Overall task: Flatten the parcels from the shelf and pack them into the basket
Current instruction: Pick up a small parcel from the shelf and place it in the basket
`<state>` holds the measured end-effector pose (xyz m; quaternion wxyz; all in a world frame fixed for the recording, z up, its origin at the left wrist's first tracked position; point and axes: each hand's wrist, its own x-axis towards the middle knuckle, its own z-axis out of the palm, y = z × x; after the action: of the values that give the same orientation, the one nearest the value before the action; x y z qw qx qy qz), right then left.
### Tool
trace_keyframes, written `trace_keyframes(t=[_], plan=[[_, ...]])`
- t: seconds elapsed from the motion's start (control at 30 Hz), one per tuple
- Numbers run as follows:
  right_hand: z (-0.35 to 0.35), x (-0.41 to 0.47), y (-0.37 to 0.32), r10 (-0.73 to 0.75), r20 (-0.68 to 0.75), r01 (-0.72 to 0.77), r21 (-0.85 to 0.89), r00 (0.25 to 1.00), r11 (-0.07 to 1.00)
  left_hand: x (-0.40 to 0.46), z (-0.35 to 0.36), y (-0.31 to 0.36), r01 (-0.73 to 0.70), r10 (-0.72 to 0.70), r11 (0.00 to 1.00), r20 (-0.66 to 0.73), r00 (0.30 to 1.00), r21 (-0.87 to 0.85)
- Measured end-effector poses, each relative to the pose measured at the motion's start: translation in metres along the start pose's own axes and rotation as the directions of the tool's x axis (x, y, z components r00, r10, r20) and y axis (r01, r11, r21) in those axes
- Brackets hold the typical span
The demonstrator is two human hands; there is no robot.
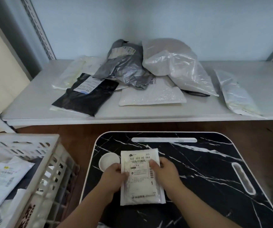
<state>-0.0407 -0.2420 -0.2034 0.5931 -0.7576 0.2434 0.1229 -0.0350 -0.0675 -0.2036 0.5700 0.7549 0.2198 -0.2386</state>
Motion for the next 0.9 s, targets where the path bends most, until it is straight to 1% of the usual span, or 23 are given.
trace_keyframes(t=[0.03,0.07,0.1,0.13,0.17,0.2,0.23,0.27,0.33,0.4,0.47,0.57,0.7,0.9], plan=[[0.001,0.0,0.004,-0.044,-0.02,0.043,-0.074,0.999,0.996,-0.003,0.003,-0.002,-0.053,0.059,0.993,-0.064,0.996,0.104],[0.002,0.0,0.007,-0.108,-0.029,0.101,-0.175,0.994,0.979,-0.006,0.005,-0.004,-0.109,0.142,0.965,-0.122,0.982,0.239],[0.004,0.002,0.013,-0.173,-0.033,0.155,-0.305,0.984,0.94,-0.007,0.007,-0.006,-0.154,0.236,0.906,-0.167,0.957,0.394],[0.004,0.004,0.019,-0.254,-0.04,0.208,-0.46,0.966,0.863,-0.007,0.007,-0.009,-0.186,0.334,0.823,-0.192,0.923,0.537],[0.007,0.007,0.024,-0.339,-0.041,0.245,-0.61,0.94,0.753,-0.005,0.008,-0.014,-0.2,0.417,0.732,-0.196,0.888,0.652],[0.009,0.01,0.029,-0.413,-0.032,0.273,-0.703,0.91,0.656,-0.001,0.008,-0.02,-0.206,0.481,0.637,-0.175,0.859,0.742],[0.013,0.011,0.032,-0.479,-0.01,0.313,-0.745,0.878,0.589,0.003,0.01,-0.026,-0.223,0.542,0.535,-0.128,0.83,0.815],[0.017,0.011,0.036,-0.531,0.032,0.365,-0.761,0.847,0.537,0.007,0.011,-0.032,-0.25,0.578,0.465,-0.077,0.813,0.849],[0.025,0.013,0.044,-0.554,0.145,0.439,-0.781,0.819,0.444,0.015,0.016,-0.046,-0.298,0.565,0.416,0.013,0.825,0.859],[0.029,0.016,0.058,-0.542,0.262,0.472,-0.831,0.799,0.294,0.019,0.022,-0.058,-0.326,0.559,0.377,0.068,0.826,0.867],[0.029,0.02,0.068,-0.529,0.313,0.479,-0.853,0.789,0.209,0.023,0.026,-0.064,-0.342,0.591,0.353,0.076,0.803,0.871],[0.029,0.024,0.071,-0.573,0.343,0.493,-0.861,0.745,0.125,0.031,0.03,-0.073,-0.366,0.667,0.304,0.077,0.741,0.88],[0.029,0.025,0.072,-0.551,0.361,0.495,-0.861,0.753,0.113,0.035,0.031,-0.076,-0.363,0.677,0.308,0.065,0.733,0.879],[0.028,0.028,0.071,-0.532,0.362,0.501,-0.854,0.765,0.14,0.035,0.03,-0.074,-0.358,0.636,0.288,0.102,0.765,0.888]])
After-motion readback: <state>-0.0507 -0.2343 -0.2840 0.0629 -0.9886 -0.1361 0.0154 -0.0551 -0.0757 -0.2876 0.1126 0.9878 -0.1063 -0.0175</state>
